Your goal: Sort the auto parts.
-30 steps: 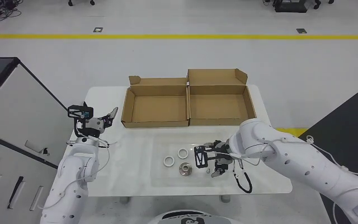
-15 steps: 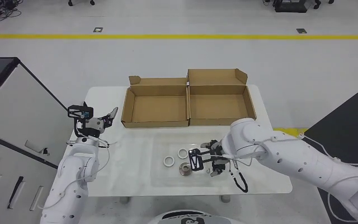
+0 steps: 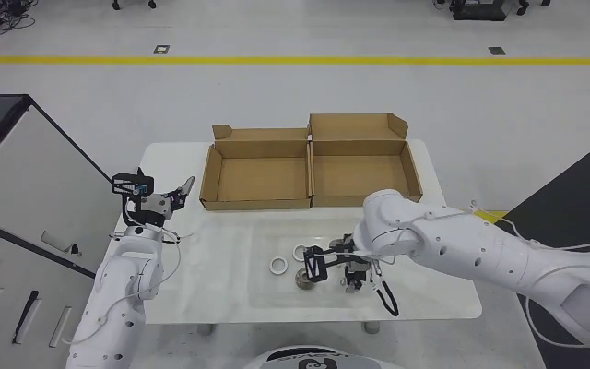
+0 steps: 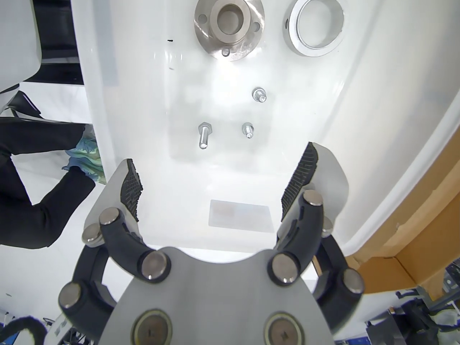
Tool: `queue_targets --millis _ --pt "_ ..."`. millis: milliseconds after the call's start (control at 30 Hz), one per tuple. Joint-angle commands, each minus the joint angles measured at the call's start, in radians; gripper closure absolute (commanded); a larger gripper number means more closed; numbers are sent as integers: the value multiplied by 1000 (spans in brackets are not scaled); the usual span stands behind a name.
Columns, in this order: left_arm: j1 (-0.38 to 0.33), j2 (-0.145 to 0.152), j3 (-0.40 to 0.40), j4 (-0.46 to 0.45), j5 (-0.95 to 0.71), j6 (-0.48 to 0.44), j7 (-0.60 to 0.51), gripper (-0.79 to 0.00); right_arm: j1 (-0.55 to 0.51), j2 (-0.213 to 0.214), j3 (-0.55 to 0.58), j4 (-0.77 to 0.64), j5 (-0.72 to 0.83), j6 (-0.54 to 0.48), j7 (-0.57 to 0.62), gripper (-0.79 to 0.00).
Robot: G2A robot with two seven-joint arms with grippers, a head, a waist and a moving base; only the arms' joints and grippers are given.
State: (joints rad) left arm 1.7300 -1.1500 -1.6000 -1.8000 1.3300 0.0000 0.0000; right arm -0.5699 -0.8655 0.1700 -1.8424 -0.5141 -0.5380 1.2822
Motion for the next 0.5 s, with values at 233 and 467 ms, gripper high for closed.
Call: queue_targets --millis 233,467 --pt "0 0 0 0 0 0 0 -785 -28 -34 0 41 -14 24 24 -502" --pt "0 0 0 0 0 0 0 -785 -42 -46 0 54 -18 46 46 -379"
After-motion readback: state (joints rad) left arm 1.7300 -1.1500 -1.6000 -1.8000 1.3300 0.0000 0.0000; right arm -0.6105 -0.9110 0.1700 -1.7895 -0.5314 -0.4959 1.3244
